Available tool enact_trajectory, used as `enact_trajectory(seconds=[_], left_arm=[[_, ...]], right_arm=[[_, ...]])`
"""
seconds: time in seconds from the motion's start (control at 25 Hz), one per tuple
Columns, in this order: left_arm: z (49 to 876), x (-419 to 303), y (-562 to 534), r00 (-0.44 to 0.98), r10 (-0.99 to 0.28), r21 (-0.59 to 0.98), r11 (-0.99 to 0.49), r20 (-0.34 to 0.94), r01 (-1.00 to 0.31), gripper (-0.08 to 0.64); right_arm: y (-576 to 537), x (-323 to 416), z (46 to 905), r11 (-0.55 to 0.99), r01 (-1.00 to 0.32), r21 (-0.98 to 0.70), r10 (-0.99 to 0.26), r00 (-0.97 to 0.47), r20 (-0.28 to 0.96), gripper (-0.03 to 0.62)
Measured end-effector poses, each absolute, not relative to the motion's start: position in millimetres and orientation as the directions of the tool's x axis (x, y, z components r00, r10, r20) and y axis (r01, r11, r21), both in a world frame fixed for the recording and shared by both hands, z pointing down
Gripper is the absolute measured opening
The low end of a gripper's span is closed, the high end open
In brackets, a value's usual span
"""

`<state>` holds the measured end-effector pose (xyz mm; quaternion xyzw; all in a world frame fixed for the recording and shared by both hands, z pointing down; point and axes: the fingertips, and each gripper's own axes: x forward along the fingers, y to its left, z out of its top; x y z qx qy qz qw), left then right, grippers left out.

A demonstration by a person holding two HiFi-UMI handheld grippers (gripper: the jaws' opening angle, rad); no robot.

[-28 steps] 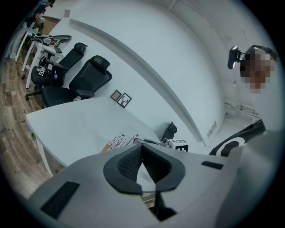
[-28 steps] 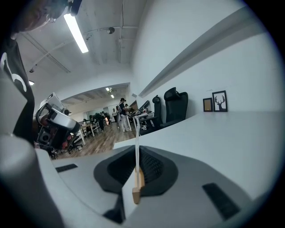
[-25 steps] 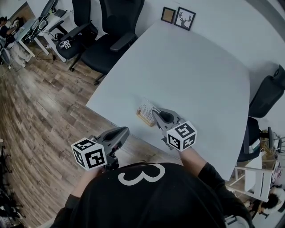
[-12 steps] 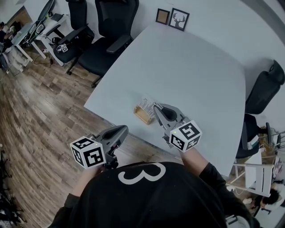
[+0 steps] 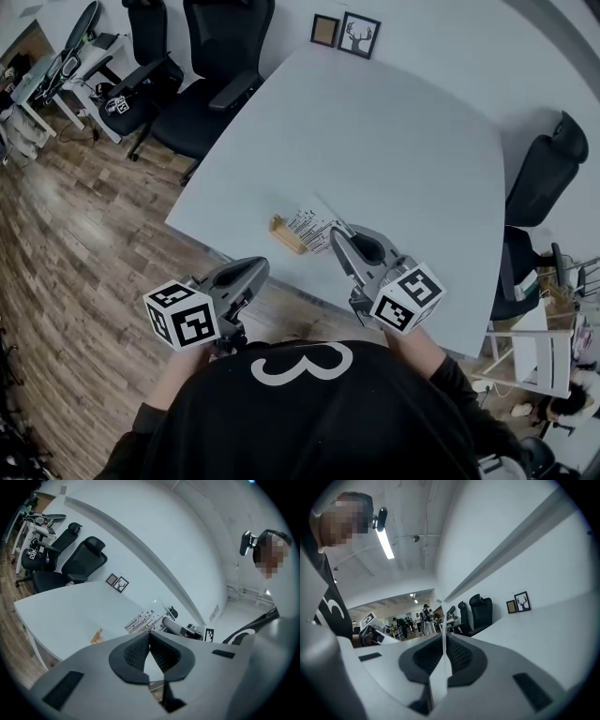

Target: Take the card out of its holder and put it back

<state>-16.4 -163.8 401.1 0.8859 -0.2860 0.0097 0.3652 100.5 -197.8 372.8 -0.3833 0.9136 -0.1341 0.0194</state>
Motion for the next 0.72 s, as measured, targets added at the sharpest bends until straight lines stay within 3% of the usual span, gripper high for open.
enact_trajectory(seconds=[0.72], left_arm=[[384.7,-0.6,-142.5,0.859,-0.469,0.585,-0.645,0.204,-0.491,0.012]], right_arm=[[-165.0,119.9,376.8,0.625,-0.690,-0.364,-0.726,-0.686,0.054,0.025]])
